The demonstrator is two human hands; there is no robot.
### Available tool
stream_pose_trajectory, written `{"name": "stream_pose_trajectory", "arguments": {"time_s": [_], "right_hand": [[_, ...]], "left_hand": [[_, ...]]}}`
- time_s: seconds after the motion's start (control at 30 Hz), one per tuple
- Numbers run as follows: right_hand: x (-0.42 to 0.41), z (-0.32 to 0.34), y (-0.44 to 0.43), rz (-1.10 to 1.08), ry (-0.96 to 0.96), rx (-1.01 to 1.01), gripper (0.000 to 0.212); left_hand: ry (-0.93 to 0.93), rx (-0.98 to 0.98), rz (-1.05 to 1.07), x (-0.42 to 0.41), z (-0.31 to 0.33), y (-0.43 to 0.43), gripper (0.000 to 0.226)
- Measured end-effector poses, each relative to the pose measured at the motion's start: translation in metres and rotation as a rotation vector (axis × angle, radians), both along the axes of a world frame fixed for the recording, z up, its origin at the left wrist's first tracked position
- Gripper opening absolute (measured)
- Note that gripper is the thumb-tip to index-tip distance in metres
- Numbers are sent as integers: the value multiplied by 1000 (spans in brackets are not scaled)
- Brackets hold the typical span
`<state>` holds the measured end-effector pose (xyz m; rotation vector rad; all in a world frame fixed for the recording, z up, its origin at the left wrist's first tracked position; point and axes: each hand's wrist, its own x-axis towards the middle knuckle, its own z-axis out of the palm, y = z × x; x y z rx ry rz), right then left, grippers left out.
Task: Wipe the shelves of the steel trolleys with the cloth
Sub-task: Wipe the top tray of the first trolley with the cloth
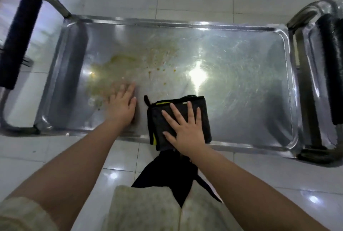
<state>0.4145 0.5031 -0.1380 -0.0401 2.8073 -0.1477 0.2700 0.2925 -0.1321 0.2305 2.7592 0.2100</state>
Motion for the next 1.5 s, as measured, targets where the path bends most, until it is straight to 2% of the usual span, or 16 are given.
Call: {"name": "stream_pose_trajectory", "arguments": {"time_s": [0.13, 0.47, 0.57, 0.7, 0.8, 0.87, 0.97, 1.1, 1.17, 1.27, 1.4, 1.5], "right_hand": [[-1, 0, -3, -8, -13, 2, 69], [-22, 1, -8, -10, -10, -2, 67], [-98, 0, 1, -62, 30, 14, 67], [-248, -8, 28, -293, 28, 54, 67], [-299, -11, 27, -370, -18, 92, 69], [-284, -10, 13, -352, 9, 94, 68], [-205, -5, -28, -249, 44, 39, 68], [-71, -3, -89, -61, -22, -29, 66], [-53, 0, -95, -19, -47, -63, 64], [-118, 0, -75, -74, 17, -50, 65], [-270, -6, -24, -431, 47, 18, 66], [-334, -9, -28, -419, 7, 54, 69]], "left_hand": [[28, -56, -54, -19, -3, -35, 56], [95, -97, -245, -181, -10, -59, 59], [65, -60, -277, -199, -20, -69, 62], [115, -34, -290, -197, -28, -73, 63], [137, -38, -309, -197, -29, -75, 64], [141, -33, -318, -197, -29, -74, 64], [131, -23, -311, -197, -28, -73, 65], [131, 0, -313, -196, -28, -73, 64], [135, -3, -315, -196, -28, -73, 64], [135, -2, -308, -198, -30, -73, 64], [151, 4, -310, -198, -33, -73, 63], [164, -5, -303, -198, -34, -73, 63]]}}
